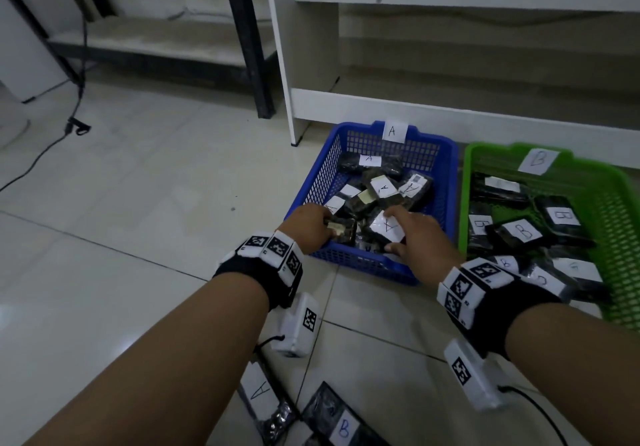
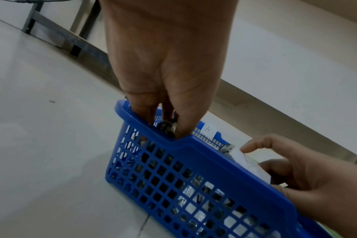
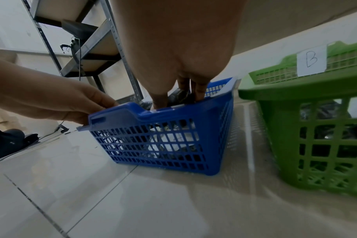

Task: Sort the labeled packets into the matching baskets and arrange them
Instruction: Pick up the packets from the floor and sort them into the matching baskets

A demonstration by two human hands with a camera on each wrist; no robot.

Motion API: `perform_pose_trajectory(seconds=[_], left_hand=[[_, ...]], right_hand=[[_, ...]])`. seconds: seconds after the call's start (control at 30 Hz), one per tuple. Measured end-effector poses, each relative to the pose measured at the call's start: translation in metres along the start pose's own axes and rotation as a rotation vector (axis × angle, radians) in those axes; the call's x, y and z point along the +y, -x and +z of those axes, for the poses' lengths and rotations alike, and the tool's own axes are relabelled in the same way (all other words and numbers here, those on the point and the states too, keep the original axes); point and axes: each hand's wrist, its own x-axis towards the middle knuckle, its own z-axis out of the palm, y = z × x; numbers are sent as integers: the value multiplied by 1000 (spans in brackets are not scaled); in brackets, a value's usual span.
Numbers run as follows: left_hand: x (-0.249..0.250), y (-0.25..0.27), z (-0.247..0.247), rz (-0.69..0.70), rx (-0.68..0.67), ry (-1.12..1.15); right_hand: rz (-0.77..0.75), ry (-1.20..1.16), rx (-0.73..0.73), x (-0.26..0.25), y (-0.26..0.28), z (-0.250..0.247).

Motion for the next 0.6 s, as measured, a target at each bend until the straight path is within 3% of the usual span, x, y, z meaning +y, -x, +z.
perform_pose_trajectory(seconds=[0.17,0.3,0.47,0.6], left_hand=[[-2,-2,5,-11,21,52],[-8,-2,13,-57,183,41],[-6,-1,12,-46,159,-31],[6,11,14,5,296,38]], right_hand=[[-41,116,26,6,-4,12],[-45,265,35,11,-4,17],[-1,217,-50,15,1,7],[-71,212,105,17,33,5]])
